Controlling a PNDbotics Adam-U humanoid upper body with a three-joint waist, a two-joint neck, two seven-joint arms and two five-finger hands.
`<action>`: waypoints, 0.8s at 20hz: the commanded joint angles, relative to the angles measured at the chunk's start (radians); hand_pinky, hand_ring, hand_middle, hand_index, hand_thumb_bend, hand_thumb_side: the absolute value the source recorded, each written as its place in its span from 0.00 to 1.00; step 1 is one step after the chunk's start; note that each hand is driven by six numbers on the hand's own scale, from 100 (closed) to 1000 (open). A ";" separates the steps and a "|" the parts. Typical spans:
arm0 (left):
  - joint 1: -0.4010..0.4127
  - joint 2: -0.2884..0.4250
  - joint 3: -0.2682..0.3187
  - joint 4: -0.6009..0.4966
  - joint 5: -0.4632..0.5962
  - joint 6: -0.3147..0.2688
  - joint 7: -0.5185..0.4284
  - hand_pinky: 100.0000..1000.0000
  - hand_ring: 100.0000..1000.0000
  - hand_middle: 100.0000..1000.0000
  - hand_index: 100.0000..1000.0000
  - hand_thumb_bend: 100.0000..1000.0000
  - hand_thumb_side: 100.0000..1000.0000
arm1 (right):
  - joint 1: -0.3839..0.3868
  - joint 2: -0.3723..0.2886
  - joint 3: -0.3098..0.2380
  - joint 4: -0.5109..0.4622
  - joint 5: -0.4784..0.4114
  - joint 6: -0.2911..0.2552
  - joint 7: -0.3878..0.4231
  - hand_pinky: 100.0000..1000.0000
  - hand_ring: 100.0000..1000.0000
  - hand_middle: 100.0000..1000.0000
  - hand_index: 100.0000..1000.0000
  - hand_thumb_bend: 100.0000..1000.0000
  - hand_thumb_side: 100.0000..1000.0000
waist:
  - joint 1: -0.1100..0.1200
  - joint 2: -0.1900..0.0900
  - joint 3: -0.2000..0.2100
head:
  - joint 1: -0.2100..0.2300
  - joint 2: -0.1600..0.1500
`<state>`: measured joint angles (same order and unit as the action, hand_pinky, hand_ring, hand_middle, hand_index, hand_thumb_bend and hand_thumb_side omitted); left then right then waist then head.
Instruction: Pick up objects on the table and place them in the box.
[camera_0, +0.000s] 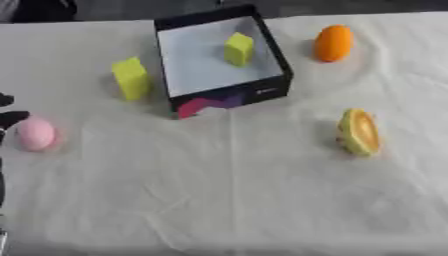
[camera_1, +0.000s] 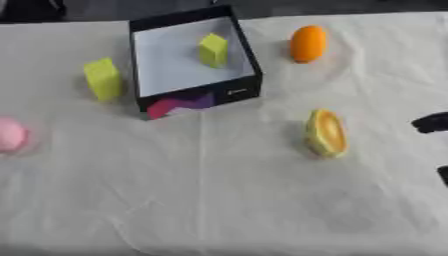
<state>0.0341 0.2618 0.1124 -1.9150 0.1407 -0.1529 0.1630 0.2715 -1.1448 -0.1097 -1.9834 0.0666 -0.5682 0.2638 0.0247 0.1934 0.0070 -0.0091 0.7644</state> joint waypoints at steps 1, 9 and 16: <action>-0.005 0.029 -0.002 -0.013 0.000 -0.001 -0.007 0.81 0.59 0.65 0.72 0.00 0.74 | -0.026 -0.094 0.057 -0.017 0.073 0.010 -0.013 0.87 0.84 0.85 0.91 0.00 0.65 | -0.012 -0.003 0.002 | -0.007 0.006; -0.006 0.028 -0.007 -0.011 0.001 0.000 -0.013 0.81 0.59 0.65 0.72 0.00 0.75 | -0.094 -0.120 0.149 -0.017 0.135 0.029 0.047 0.87 0.85 0.85 0.91 0.00 0.80 | -0.010 0.000 0.006 | -0.013 0.006; -0.005 0.028 -0.011 -0.011 0.001 0.000 -0.017 0.81 0.59 0.65 0.71 0.00 0.75 | -0.143 -0.118 0.167 -0.017 0.116 0.041 0.055 0.87 0.84 0.85 0.91 0.00 0.63 | -0.006 0.004 0.004 | -0.015 0.006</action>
<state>0.0339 0.2665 0.1008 -1.9146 0.1407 -0.1523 0.1496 0.1373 -1.2266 0.0682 -1.9864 0.1909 -0.5288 0.3245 0.0247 0.1950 0.0127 -0.0209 0.7645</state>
